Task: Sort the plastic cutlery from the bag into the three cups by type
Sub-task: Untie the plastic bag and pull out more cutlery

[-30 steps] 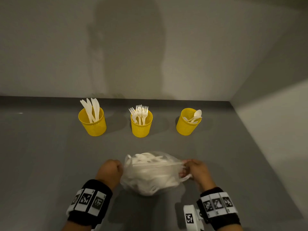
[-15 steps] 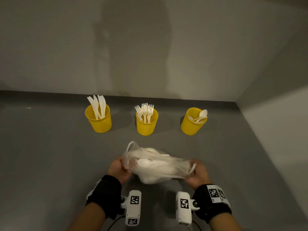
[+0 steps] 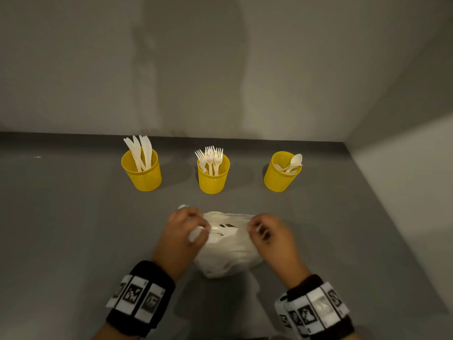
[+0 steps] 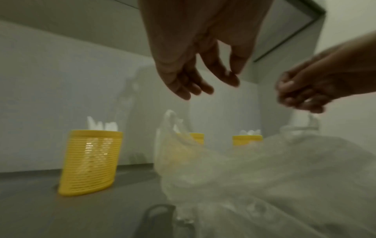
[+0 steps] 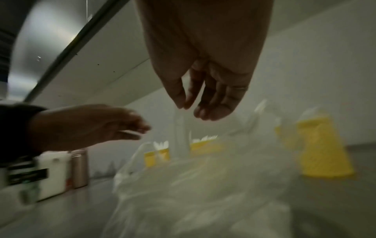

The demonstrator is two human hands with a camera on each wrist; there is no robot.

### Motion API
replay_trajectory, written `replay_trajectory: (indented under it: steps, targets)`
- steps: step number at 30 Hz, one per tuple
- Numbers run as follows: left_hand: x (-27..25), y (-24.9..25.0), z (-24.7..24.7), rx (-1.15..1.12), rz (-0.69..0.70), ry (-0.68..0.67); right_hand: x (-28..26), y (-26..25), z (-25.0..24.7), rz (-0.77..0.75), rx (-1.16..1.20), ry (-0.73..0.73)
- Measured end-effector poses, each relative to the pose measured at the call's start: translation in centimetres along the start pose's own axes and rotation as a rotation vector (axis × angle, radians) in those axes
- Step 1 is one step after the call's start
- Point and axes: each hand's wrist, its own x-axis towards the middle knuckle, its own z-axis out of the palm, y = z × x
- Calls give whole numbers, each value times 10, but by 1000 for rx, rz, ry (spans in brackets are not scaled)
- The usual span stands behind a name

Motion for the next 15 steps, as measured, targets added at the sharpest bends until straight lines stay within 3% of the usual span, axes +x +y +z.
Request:
replay_trajectory:
  steps: [2,5,7,10,15]
  targets:
    - [6,-8,20,98,-55,-181,2,2,22,-52,-188,-157]
    - [17,-20,32,343,-295,-417,8,5,32,128,-545,-245]
    - [22,-25,28,459,-378,-548,9,12,29,252,-677,-284]
    - [21,-28,21,461,-443,-601,9,23,20,389,-670,-252]
    - [16,-25,16,112,-520,-510,8,42,21,590,-516,-332]
